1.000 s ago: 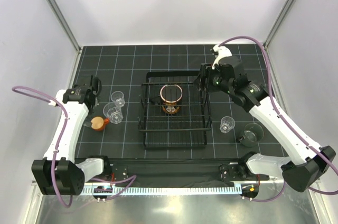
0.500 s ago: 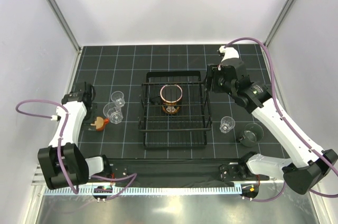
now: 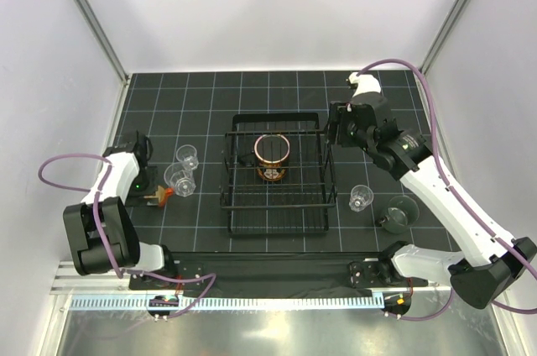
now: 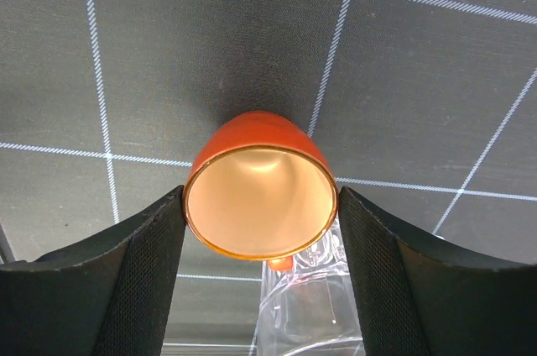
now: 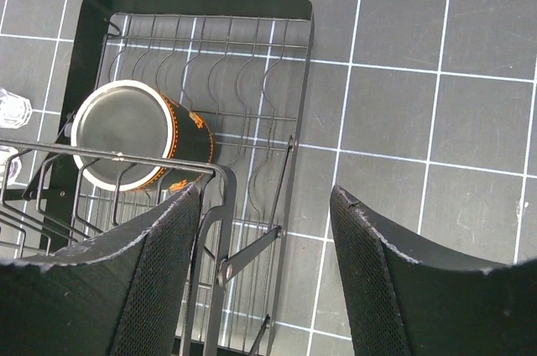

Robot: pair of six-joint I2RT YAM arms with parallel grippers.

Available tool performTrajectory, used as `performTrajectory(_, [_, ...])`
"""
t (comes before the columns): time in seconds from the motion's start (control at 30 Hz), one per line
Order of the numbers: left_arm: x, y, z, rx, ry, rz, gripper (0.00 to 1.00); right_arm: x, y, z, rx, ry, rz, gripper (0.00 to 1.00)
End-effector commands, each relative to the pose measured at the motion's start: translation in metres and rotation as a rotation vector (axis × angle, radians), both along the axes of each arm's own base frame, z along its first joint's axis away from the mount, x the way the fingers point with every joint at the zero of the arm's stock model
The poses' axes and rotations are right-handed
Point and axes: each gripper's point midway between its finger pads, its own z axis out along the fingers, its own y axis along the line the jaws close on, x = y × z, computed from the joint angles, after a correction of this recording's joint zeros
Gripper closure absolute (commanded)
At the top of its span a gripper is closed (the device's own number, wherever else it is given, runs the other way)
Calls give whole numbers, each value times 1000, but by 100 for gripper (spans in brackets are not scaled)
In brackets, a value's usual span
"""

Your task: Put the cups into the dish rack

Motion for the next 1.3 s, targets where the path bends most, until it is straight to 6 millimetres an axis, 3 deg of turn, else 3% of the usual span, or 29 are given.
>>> performTrajectory(0.0, [10, 5, 3, 12, -34, 35, 30, 6, -9, 20, -14, -60, -37, 35])
performTrajectory(0.2, [-2, 6, 12, 19, 4, 47, 30, 7, -5, 18, -11, -52, -25, 35])
performTrajectory(0.4, [-12, 1, 32, 21, -71, 58, 20, 6, -5, 20, -7, -55, -21, 35])
performTrajectory(0.63, [2, 8, 54, 60, -154, 44, 14, 3, -3, 25, 3, -55, 1, 34])
performTrajectory(0.9, [26, 11, 42, 42, -116, 52, 24, -7, -5, 42, 16, -113, 40, 34])
performTrajectory(1.27, [21, 14, 9, 29, -19, 95, 29, -8, -7, 50, 17, -134, 43, 34])
